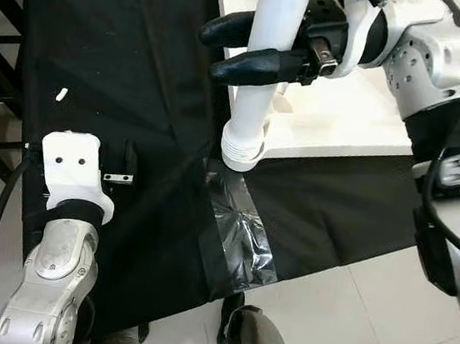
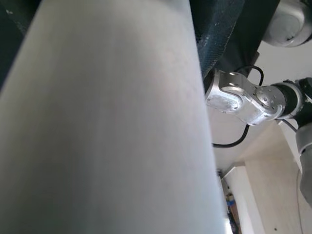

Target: Building children table

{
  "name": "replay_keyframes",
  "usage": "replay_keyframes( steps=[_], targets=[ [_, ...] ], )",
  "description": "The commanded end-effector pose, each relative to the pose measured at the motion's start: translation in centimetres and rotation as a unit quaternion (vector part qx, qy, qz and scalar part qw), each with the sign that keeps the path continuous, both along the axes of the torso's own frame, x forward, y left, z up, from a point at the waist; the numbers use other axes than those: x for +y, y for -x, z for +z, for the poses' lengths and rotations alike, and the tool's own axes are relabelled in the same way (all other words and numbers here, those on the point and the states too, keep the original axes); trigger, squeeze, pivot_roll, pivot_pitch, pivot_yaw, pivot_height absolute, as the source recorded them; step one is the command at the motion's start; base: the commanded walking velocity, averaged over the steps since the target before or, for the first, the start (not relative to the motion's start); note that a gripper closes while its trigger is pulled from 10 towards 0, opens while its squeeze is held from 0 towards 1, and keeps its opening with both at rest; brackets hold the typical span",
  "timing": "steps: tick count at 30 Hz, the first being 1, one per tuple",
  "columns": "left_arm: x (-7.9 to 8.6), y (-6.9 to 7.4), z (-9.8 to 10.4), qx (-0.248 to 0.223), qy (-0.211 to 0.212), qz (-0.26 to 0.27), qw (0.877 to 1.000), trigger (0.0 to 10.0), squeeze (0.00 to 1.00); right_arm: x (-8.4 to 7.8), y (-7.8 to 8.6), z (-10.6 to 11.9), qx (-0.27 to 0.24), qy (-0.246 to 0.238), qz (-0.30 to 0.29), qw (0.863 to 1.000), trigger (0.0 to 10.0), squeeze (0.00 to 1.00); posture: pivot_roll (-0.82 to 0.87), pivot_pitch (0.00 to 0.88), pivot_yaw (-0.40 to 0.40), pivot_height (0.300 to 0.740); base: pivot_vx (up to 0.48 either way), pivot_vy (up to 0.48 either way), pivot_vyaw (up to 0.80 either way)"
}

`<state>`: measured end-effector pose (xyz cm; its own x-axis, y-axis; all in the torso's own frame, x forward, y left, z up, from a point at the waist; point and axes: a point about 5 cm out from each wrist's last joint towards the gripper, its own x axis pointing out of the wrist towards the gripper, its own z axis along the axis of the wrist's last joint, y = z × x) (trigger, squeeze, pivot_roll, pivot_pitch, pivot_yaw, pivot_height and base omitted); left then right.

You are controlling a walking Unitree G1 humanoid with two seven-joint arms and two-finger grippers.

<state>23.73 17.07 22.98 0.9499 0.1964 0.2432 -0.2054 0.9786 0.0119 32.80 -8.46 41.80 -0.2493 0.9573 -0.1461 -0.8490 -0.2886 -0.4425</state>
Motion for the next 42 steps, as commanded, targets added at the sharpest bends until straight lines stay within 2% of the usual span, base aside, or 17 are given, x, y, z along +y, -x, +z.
replay_keyframes(
  steps=[1, 15, 23, 35, 42],
  targets=[
    [0.1, 0.3, -0.4, 0.008, -0.002, 0.006, 1.0, 10.0, 0.0, -0.3, -0.1, -0.7, -0.003, 0.015, -0.001, 1.0, 10.0, 0.0, 0.03, 0.349, -0.107, 0.74, 0.0, 0.0, 0.0],
    [0.2, 0.3, -0.3, 0.007, -0.004, 0.007, 1.0, 10.0, 0.0, -0.4, -0.6, -1.4, 0.007, 0.006, -0.006, 1.0, 10.0, 0.0, 0.03, 0.359, -0.104, 0.74, 0.0, 0.0, 0.0],
    [0.3, 0.4, -0.2, 0.006, -0.004, 0.008, 1.0, 10.0, 0.0, -0.1, 0.1, -2.1, 0.011, 0.014, 0.023, 1.0, 10.0, 0.0, 0.03, 0.36, -0.107, 0.74, 0.0, 0.0, 0.0],
    [0.1, 0.4, -0.2, 0.005, -0.003, 0.005, 1.0, 10.0, 0.0, -0.1, 0.5, -3.0, 0.015, 0.034, 0.031, 0.999, 10.0, 0.0, 0.03, 0.359, -0.107, 0.74, 0.0, 0.0, 0.0],
    [0.1, 0.4, -0.1, 0.005, -0.004, 0.004, 1.0, 10.0, 0.0, -0.8, 0.6, -3.5, 0.034, 0.035, 0.03, 0.998, 10.0, 0.0, 0.03, 0.353, -0.106, 0.74, 0.0, 0.0, 0.0]
  ],
)
